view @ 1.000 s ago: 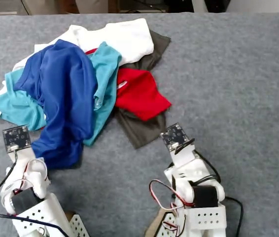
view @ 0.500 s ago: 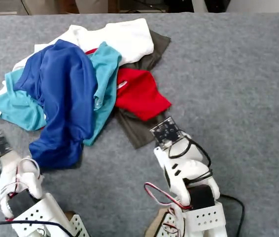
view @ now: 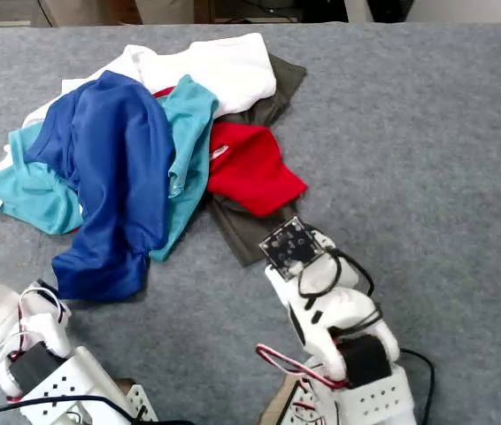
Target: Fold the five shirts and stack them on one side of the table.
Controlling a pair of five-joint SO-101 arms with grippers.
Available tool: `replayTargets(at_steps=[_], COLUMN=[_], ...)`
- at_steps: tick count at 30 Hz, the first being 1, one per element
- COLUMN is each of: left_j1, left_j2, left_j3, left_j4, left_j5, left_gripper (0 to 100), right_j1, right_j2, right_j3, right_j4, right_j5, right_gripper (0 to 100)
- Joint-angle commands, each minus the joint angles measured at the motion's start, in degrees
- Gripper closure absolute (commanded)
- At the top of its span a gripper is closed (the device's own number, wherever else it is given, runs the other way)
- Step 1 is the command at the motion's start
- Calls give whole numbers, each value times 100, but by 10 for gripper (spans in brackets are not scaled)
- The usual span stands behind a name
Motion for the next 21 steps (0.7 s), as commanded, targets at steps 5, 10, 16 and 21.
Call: replayTargets(at_steps=[5, 10, 16, 21], left_j1=[0, 0, -26, -35], left_j2=[13, 13, 4, -4], left_j3=[-343, -325, -316, -316], left_j4=[246, 237, 229, 220], left_j5=[-185, -185, -185, -185], left_gripper=[836, 836, 836, 836], right_j1=[-1147, -2009, -2281, -2369], right_j2=[4382, 7266, 10149, 12022], right_j3=[-3609, -5675, -8127, -9965], right_j4=[211, -35, 0, -18], right_j5=[-1266, -1916, -2585, -2901], right_gripper=[989, 967, 765, 709])
